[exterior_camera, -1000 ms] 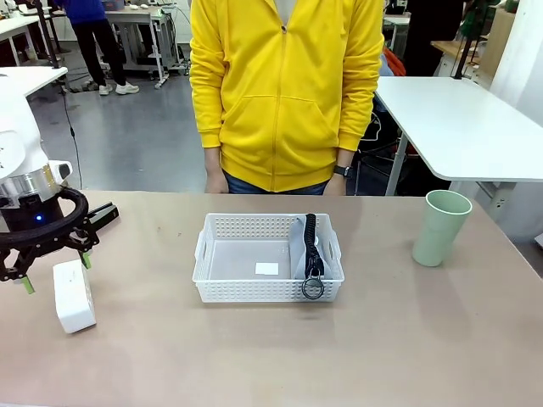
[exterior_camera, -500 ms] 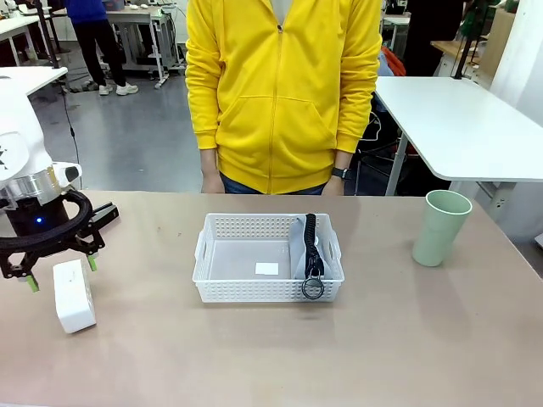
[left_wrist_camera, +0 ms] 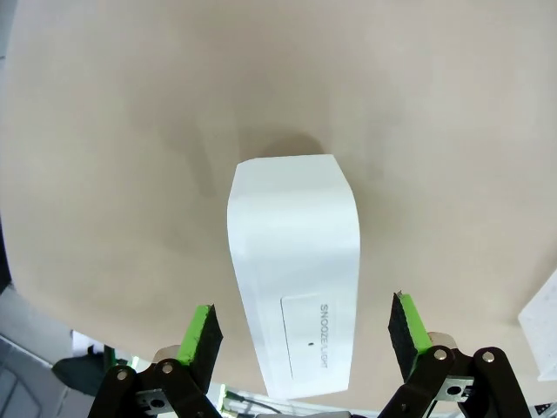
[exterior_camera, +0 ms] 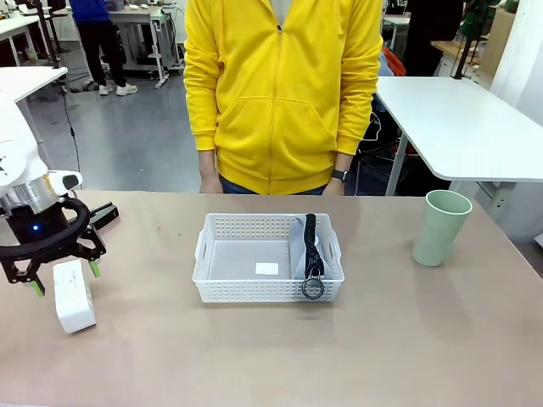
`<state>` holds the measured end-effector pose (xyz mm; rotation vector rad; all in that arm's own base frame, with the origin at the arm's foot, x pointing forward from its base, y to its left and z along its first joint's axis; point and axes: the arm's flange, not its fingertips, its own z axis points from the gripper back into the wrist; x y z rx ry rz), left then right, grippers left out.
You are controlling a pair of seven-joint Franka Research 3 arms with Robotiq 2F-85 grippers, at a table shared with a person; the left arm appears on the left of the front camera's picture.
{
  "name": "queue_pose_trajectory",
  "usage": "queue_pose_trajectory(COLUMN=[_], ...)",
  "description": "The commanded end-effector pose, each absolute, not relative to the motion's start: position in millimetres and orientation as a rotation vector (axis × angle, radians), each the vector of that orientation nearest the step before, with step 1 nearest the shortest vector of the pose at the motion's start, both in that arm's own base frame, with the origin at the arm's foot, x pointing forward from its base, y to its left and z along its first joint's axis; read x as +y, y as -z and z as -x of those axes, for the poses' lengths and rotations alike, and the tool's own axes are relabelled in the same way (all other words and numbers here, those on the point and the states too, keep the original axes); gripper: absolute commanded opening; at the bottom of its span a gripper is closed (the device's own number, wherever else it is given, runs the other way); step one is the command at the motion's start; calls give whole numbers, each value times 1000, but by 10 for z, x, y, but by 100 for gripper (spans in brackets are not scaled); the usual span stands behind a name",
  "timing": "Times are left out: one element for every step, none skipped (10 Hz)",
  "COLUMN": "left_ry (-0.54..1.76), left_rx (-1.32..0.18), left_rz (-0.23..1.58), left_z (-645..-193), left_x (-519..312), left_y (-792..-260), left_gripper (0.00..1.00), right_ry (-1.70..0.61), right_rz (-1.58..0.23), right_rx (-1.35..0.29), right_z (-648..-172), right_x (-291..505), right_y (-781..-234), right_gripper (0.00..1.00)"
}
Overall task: Efficiently arrange items inside the basket to fit them all.
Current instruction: Pick up the Digital clock and place it inside the Organizing basket.
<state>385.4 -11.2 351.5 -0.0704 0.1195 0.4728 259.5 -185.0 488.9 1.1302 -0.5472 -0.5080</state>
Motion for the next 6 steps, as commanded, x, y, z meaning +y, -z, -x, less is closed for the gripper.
queue_pose_trajectory(left_ry=[-495, -488, -513, -533, -542, -541], left_rx=[177, 232, 265, 298, 352, 384], left_rz=[66, 79, 71, 83, 40, 49], left_z=[-3861, -3885, -3905, -3919, -3943, -3960], left_x=[-201, -219, -227, -204, -191, -178], left_y=[-3413, -3342, -3272, -3241, -3199, -3190], left_gripper=[100, 100, 100, 100, 100, 100], right_ry=[487, 487, 487, 487, 487, 487], right_rz=[-1143, -1143, -1143, -1143, -1143, -1143], right_rx=[-577, -577, -577, -577, -577, -577], right_z=[-2631, -2631, -2631, -2631, -2631, -2631], right_x=[-1854, -1854, -1854, -1854, -1854, -1854], right_y=[-4905, -4905, -4905, -4905, -4905, -4905], right_gripper=[100, 100, 100, 100, 100, 100])
